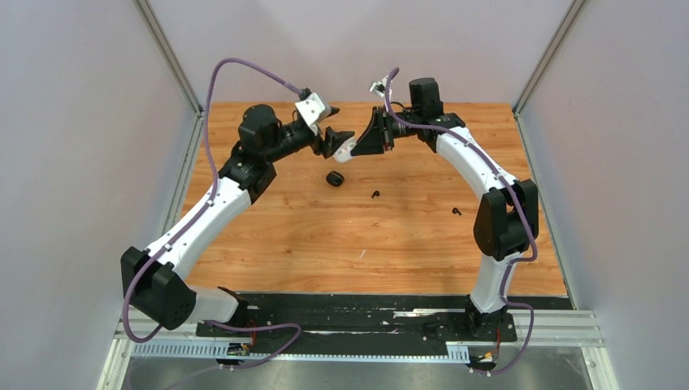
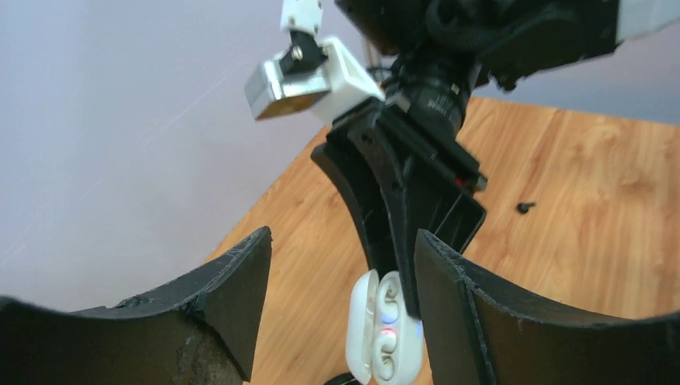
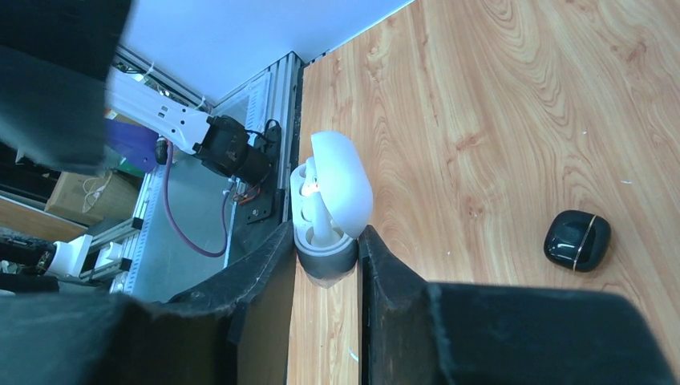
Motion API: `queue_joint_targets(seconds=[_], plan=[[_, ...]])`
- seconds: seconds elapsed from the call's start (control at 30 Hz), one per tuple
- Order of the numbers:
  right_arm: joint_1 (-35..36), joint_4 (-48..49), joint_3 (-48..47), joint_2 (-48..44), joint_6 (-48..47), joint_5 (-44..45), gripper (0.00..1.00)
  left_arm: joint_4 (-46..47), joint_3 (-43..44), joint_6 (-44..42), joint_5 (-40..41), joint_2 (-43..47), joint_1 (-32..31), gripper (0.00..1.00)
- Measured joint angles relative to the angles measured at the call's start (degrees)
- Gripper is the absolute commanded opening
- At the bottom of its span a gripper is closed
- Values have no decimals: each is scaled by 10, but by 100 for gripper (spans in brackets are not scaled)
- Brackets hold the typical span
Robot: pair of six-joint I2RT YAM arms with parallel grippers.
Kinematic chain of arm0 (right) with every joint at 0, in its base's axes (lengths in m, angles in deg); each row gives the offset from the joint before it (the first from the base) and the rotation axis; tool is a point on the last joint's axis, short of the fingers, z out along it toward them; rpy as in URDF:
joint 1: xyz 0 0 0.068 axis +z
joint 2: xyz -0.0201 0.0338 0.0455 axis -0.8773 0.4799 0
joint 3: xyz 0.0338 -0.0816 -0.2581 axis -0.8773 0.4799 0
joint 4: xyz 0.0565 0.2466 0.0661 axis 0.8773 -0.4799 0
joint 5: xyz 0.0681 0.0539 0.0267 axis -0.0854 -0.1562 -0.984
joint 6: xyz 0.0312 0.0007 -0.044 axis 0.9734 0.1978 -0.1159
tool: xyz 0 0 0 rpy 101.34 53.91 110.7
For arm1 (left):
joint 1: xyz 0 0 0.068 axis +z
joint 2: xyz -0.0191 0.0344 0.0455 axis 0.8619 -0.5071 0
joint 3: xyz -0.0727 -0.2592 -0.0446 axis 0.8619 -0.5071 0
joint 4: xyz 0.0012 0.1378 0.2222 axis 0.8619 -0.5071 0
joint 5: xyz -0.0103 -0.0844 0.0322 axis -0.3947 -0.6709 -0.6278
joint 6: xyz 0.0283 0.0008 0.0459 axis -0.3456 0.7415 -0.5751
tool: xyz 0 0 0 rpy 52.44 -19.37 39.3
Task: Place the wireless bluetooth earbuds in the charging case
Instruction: Close the charging case.
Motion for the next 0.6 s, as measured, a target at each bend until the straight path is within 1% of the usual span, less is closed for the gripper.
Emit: queue_joint_targets(seconds=[0.03,0.17,0.3,0.5,0.6], plan=[[-1,1,0,1,0,0,0,-12,17,16,-9,0,5,77],[-4,7,0,6,4,-2,0,-52,71,68,-59,-15,31,81],[-7,17,1,6,11,-7,0,-85,82,100,-103,-50,47,81],[-10,42,1,7,44,-9,0,-151,82,101,-177,-127,49,77],[-14,70,5,12,83,-6,0,-187,83,69,-211,-139,47,74]])
